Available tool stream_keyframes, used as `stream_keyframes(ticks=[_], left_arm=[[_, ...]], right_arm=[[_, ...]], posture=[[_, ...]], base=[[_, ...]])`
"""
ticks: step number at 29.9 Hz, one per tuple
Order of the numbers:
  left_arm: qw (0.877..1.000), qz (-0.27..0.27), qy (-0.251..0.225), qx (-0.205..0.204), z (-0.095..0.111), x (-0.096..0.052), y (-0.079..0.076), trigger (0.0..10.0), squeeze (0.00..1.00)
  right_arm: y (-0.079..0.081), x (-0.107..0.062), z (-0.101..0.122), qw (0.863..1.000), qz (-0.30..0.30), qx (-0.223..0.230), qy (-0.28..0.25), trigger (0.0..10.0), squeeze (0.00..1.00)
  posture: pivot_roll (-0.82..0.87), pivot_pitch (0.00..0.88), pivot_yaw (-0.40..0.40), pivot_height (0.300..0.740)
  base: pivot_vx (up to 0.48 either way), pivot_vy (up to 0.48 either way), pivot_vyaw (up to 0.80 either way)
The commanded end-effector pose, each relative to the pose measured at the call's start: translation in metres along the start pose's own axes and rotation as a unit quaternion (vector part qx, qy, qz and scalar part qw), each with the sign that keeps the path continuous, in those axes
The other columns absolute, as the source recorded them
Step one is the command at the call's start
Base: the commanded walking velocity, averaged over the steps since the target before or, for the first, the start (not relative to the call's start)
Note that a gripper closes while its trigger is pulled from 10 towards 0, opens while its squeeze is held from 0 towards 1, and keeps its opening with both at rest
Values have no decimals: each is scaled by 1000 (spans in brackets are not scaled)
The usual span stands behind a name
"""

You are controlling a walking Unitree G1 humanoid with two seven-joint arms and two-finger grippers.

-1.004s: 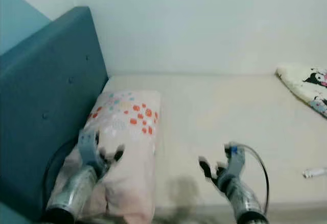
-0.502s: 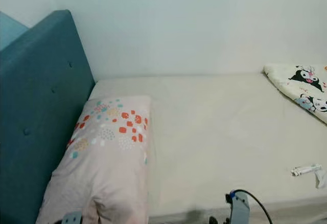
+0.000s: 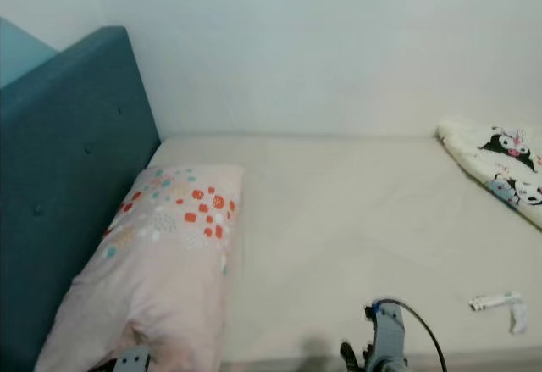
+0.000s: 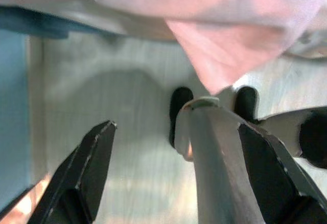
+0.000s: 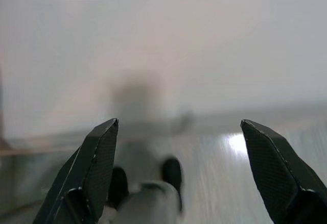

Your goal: Clean up the room

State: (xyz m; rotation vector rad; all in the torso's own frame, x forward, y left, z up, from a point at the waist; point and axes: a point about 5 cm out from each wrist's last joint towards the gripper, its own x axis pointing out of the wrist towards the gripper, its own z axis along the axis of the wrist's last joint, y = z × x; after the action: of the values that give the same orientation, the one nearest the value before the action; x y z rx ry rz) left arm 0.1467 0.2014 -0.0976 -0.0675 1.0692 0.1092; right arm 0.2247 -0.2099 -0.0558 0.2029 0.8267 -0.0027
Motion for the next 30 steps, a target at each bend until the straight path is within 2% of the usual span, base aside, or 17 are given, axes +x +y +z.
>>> stream_keyframes(ticks=[1, 4, 5, 11, 21, 30], left_arm=[[1000, -3, 11, 3, -5, 0, -3, 10000, 0], [1000, -3, 11, 2, -5, 0, -2, 10000, 0], [1000, -3, 13, 4, -6, 0, -1, 10000, 0], [1000, -1, 18, 6, -9, -1, 1, 10000, 0], [999, 5, 35, 9, -21, -3, 6, 10000, 0], [999, 9, 41, 9, -24, -5, 11, 10000, 0]], right_arm=[[-5, -1, 6, 1000, -9, -3, -11, 10000, 0], [-4, 0, 12, 1000, -4, -9, -19, 10000, 0], [0, 2, 24, 999, 13, -12, -41, 10000, 0], [4, 3, 34, 998, 21, -17, -56, 10000, 0], [7, 4, 49, 996, 24, -15, -81, 10000, 0], [3, 4, 47, 998, 5, -10, -69, 10000, 0]], posture=[[-36, 0, -40, 740], [-37, 0, -40, 740], [-38, 0, -40, 740], [-37, 0, -39, 740], [-40, 0, -35, 740], [-42, 0, -35, 740]], base=[[0, -480, 0], [0, -480, 0], [0, -480, 794], [0, -480, 774], [0, -480, 0], [0, -480, -86]])
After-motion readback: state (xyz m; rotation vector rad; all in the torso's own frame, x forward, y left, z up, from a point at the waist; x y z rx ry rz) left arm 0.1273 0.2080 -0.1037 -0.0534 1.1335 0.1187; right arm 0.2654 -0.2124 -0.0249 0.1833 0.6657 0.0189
